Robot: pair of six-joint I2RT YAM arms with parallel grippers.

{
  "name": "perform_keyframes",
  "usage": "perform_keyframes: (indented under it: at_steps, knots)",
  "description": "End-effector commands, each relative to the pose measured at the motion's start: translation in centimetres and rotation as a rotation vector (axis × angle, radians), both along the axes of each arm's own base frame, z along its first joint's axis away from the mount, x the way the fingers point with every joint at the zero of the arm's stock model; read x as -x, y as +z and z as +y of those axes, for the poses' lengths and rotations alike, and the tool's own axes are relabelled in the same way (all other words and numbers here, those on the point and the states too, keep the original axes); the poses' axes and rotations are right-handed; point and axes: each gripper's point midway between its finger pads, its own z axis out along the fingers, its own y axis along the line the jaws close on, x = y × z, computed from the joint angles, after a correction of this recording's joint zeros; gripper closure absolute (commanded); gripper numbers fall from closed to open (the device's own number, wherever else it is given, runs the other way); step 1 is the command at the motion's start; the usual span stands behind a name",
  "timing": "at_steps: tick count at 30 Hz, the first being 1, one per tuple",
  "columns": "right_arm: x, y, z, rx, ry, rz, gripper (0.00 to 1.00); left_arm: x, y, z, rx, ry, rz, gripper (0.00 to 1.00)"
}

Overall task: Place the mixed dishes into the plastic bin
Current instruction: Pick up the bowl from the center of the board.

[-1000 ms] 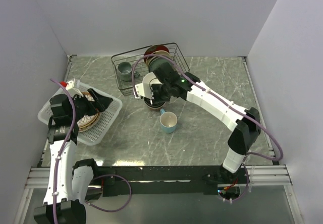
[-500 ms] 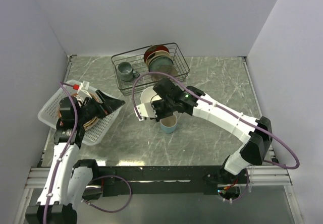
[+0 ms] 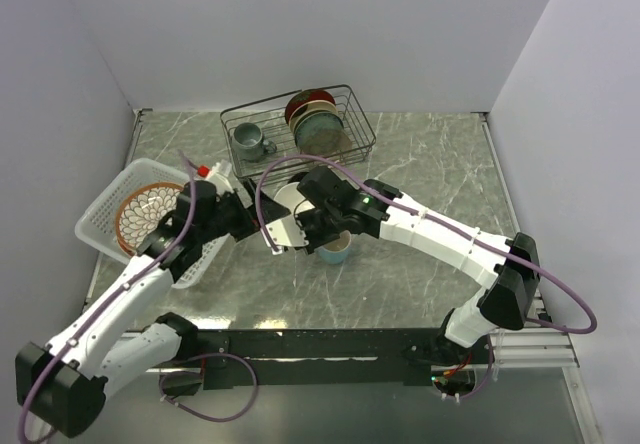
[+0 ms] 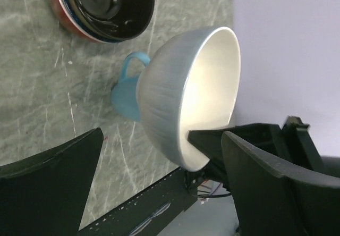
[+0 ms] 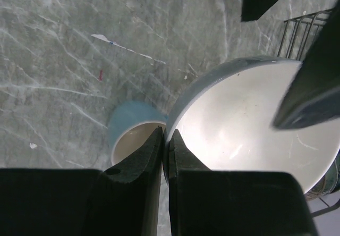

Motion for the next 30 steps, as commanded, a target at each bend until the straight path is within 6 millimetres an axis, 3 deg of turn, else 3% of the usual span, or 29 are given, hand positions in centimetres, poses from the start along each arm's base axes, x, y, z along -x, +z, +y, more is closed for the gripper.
perform_keyframes:
  at_steps: [1,2,3,4,5,6,11,12,15,19,20,23,26,30]
  knots:
    - [0.0,2.7,1.0,-0.080,0.024,-0.059,1.00,-1.3,0.6,-0.5,-0.096,0.104,0.000,0.01]
    - [0.0,2.5,0.9,-0.075,0.022,-0.058,1.00,-2.1,0.6,-0.2,-0.138,0.148,0.010,0.01]
    - [0.0,2.5,0.9,-0.078,0.021,-0.060,1.00,-1.8,-0.5,0.1,-0.195,0.155,0.050,0.06]
    - [0.0,2.6,0.9,-0.078,0.019,-0.061,1.00,-1.8,0.2,-0.3,-0.212,0.152,0.043,0.10]
    - [0.0,2.5,0.9,-0.077,0.019,-0.063,1.00,-1.9,-0.6,-0.4,-0.249,0.160,0.070,0.16]
    - [0.0,2.4,0.8,-0.077,0.017,-0.063,1.00,-2.0,-1.0,0.1,-0.289,0.184,0.081,0.31]
    - [0.0,2.2,0.7,-0.073,0.013,-0.061,1.00,-2.1,-1.4,-0.7,-0.338,0.183,0.090,0.69]
    - [0.0,2.1,0.7,-0.072,0.009,-0.060,1.00,-2.1,-1.4,-0.8,-0.346,0.174,0.091,0.83]
    - [-0.1,2.1,0.8,-0.077,0.005,-0.058,0.98,-2.0,-1.6,-1.2,-0.363,0.155,0.101,0.99]
    - [-0.1,2.4,0.9,-0.093,-0.005,-0.052,0.81,-2.1,-0.9,-1.2,-0.354,0.150,0.069,0.99]
    - [-0.1,2.6,1.0,-0.102,-0.008,-0.053,0.69,-2.1,-0.1,-1.2,-0.337,0.154,0.042,0.99]
    - [0.1,3.1,1.2,-0.125,-0.015,-0.045,0.49,-2.1,0.8,-0.5,-0.325,0.180,0.006,0.99]
    - [0.2,4.0,1.4,-0.159,-0.027,-0.036,0.37,-2.3,1.5,0.8,-0.337,0.232,-0.021,0.99]
    - [0.3,5.4,1.3,-0.208,-0.042,-0.015,0.30,-2.7,1.9,3.1,-0.349,0.304,-0.029,0.99]
